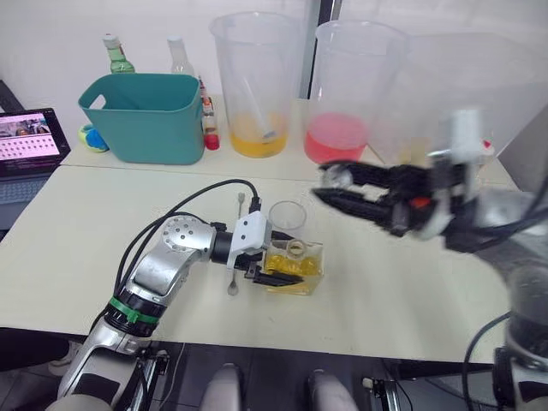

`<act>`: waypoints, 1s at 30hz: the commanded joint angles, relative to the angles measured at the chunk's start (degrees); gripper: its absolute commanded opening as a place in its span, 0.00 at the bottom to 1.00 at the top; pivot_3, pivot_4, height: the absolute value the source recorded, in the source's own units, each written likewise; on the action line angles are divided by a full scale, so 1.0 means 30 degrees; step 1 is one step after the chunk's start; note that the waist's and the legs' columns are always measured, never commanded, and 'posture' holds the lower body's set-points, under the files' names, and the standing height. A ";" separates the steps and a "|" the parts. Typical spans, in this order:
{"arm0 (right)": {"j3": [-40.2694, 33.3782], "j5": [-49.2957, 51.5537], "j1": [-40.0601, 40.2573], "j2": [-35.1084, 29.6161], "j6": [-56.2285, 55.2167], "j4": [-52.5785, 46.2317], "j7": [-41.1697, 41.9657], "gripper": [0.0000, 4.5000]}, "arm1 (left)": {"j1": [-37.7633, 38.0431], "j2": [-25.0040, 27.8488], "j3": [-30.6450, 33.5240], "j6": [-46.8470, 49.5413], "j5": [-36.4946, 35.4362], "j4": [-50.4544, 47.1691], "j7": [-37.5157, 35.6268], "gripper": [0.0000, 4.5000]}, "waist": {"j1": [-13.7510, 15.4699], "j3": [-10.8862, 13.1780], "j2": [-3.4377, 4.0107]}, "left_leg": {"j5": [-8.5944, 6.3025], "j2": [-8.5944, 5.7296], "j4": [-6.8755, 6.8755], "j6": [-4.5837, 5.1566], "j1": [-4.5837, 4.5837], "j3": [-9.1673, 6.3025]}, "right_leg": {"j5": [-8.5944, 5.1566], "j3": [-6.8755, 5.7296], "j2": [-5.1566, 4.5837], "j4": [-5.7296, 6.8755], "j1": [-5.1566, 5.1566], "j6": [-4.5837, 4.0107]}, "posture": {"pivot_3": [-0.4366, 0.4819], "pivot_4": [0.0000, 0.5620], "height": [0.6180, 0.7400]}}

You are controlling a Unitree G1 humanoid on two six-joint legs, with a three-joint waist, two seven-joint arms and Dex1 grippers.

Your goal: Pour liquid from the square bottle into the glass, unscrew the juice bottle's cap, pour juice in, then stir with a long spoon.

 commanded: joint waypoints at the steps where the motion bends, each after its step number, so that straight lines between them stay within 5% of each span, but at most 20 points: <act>1: -0.2078 0.1022 0.0848 -0.0968 0.0149 -0.0009 -0.0002 0.25 | 0.0310 0.0151 -0.0438 -0.0063 0.0655 0.0349 -0.0108 0.62 | -0.0023 -0.0005 0.0010 | 0.0000 -0.0001 0.0000 0.0000 0.0001 0.0001 | 0.0000 0.0002 0.0001 0.0001 0.0002 0.0000 | 0.48 0.27 0.89; 10: -0.7093 0.1233 0.5483 -0.2849 0.0325 0.0556 0.0370 0.25 | 0.0645 -0.0117 -0.0354 -0.0036 0.0321 0.0611 -0.0176 0.62 | 0.0044 -0.0034 0.0060 | 0.0002 -0.0014 0.0004 0.0003 0.0013 -0.0002 | 0.0000 0.0005 -0.0003 -0.0005 0.0034 -0.0001 | 0.48 0.27 0.89; 16: -1.1268 -0.1564 1.0529 -0.2635 -0.1077 0.3382 0.2098 0.25 | 0.1049 0.0136 -0.0280 0.0293 -0.0102 0.0196 -0.0724 0.62 | -0.0005 -0.0050 0.0089 | -0.0013 -0.0015 -0.0020 0.0025 0.0192 0.0001 | -0.0003 0.0002 -0.0001 -0.0128 0.0262 0.0001 | 0.48 0.27 0.89; 23: -1.0591 -0.6437 1.1571 -0.1820 -0.5054 0.9303 0.1303 0.25 | 0.1198 0.0190 -0.0184 0.0457 -0.0087 0.0052 -0.0704 0.62 | -0.0237 -0.0085 0.0151 | -0.0014 -0.0010 -0.0086 0.0025 0.0269 0.0024 | -0.0007 0.0034 0.0014 -0.0181 0.0314 0.0000 | 0.48 0.27 0.89; 30: -0.8187 -1.0472 0.8429 -0.0234 -0.9523 1.6433 -0.1935 0.25 | 0.2108 0.0484 0.0298 0.1082 -0.0258 -0.1257 0.0141 0.62 | -0.0469 -0.0103 0.0236 | -0.0014 -0.0010 -0.0105 0.0025 0.0272 0.0045 | -0.0006 0.0059 0.0012 -0.0214 0.0315 0.0000 | 0.48 0.27 0.89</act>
